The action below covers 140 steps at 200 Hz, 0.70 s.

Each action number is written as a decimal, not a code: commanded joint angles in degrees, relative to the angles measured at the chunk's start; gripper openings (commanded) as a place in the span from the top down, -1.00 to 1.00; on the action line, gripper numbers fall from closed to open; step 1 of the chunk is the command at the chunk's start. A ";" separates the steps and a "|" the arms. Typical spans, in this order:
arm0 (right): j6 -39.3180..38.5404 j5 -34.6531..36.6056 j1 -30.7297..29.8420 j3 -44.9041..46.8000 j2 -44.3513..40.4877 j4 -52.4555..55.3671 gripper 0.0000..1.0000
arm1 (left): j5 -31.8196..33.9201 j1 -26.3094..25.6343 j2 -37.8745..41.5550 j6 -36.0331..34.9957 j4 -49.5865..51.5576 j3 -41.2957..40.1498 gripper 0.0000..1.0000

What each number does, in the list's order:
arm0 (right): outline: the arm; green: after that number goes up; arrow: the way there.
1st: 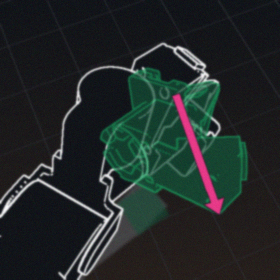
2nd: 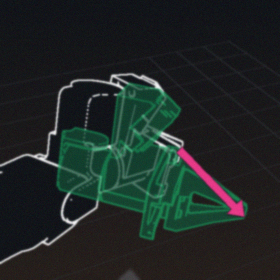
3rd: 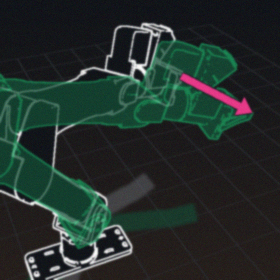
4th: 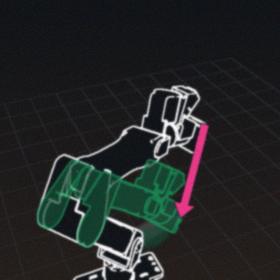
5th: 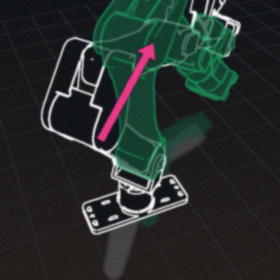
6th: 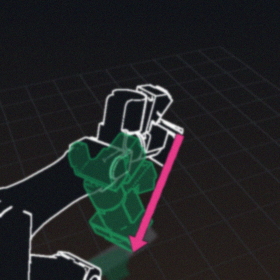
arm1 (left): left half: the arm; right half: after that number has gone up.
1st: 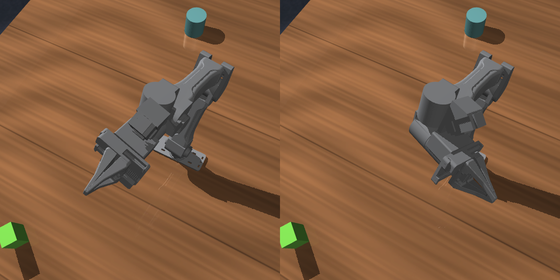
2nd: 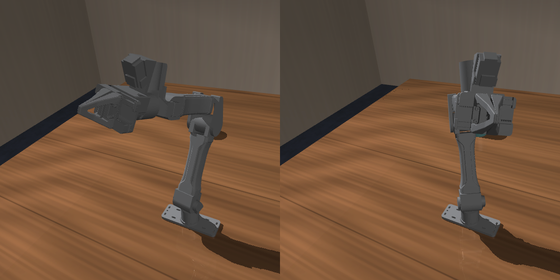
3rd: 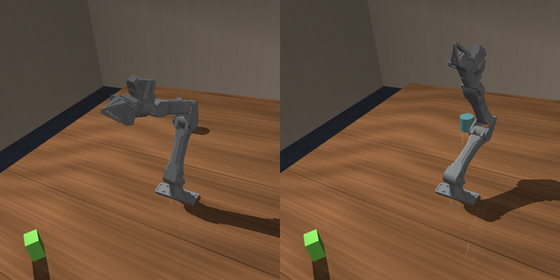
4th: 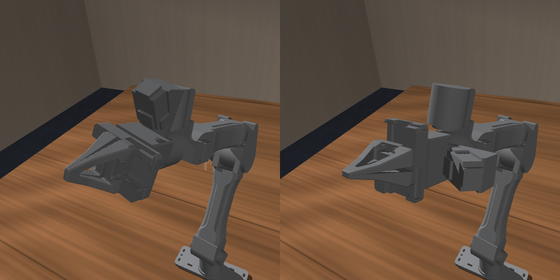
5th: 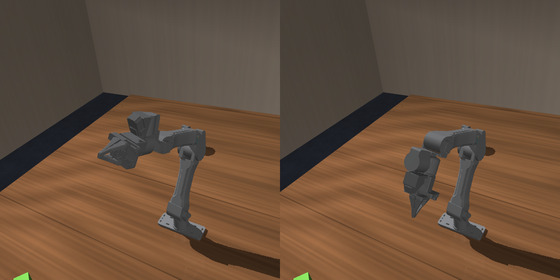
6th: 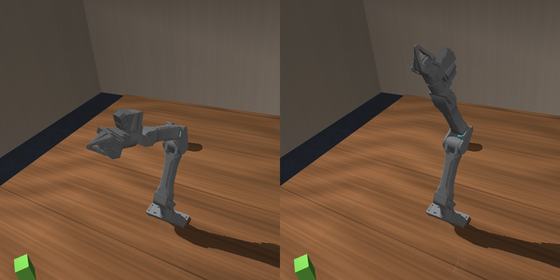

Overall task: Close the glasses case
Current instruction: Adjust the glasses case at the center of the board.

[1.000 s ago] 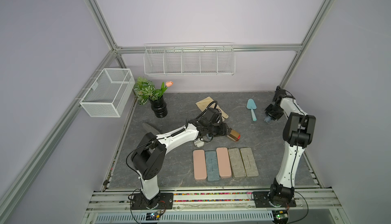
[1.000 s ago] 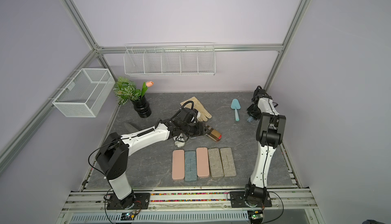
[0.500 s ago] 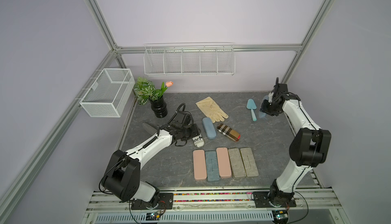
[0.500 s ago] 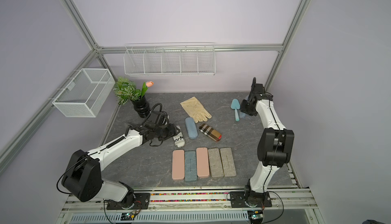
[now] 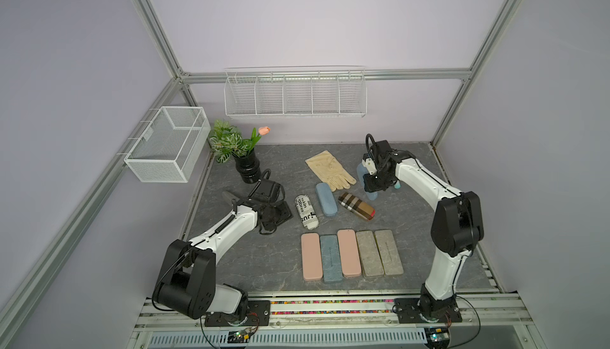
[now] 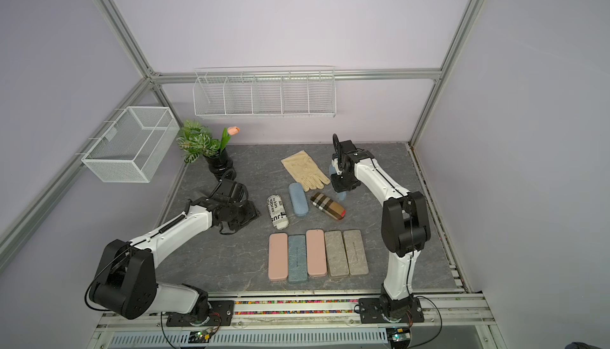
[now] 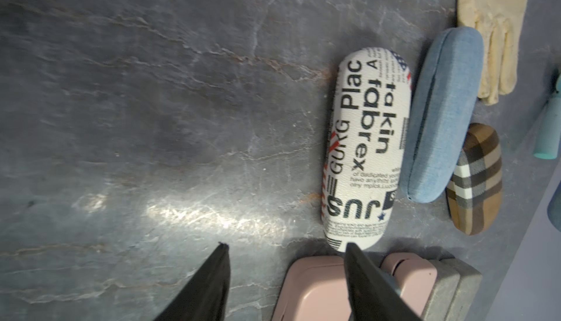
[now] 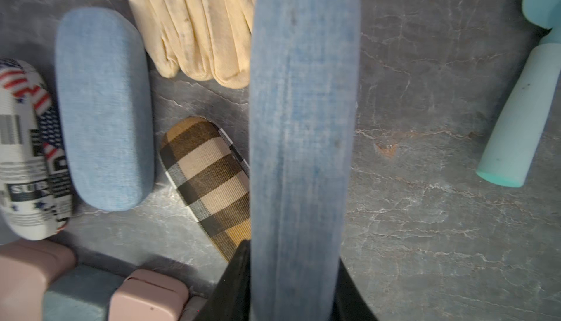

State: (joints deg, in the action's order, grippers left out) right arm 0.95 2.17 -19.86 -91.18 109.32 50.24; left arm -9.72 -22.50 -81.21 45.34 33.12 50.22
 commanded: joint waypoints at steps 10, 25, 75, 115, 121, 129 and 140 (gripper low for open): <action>-2.50 9.02 -1.50 3.00 -0.80 -0.32 0.63 | 2.05 0.61 -3.07 -0.16 1.92 -0.56 -0.22; -2.01 11.54 -1.53 5.09 -1.49 -1.14 0.64 | 1.47 0.53 -5.41 -0.30 0.84 -0.56 -0.21; -0.05 14.46 -1.67 11.31 -2.54 -3.67 0.63 | 0.14 0.58 -10.85 -0.34 -2.77 -0.41 -0.19; 0.69 12.17 -3.33 11.93 -0.84 -3.98 0.61 | -0.03 0.39 -14.79 -1.30 -2.90 2.15 -0.18; 1.12 11.63 -3.78 11.90 -0.58 -3.71 0.61 | -0.11 0.24 -15.25 -1.31 -3.02 2.50 -0.18; 1.78 11.06 -4.54 12.00 -0.37 -3.58 0.61 | 0.04 0.04 -15.99 -1.39 -3.00 3.06 -0.18; 3.23 9.81 -5.34 12.11 -0.17 -3.08 0.60 | -0.09 -0.49 -16.97 -1.45 -2.95 3.87 -0.17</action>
State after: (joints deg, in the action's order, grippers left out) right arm 1.17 14.81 -23.14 -79.40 109.30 47.29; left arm -9.98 -22.17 -94.65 44.64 30.39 53.08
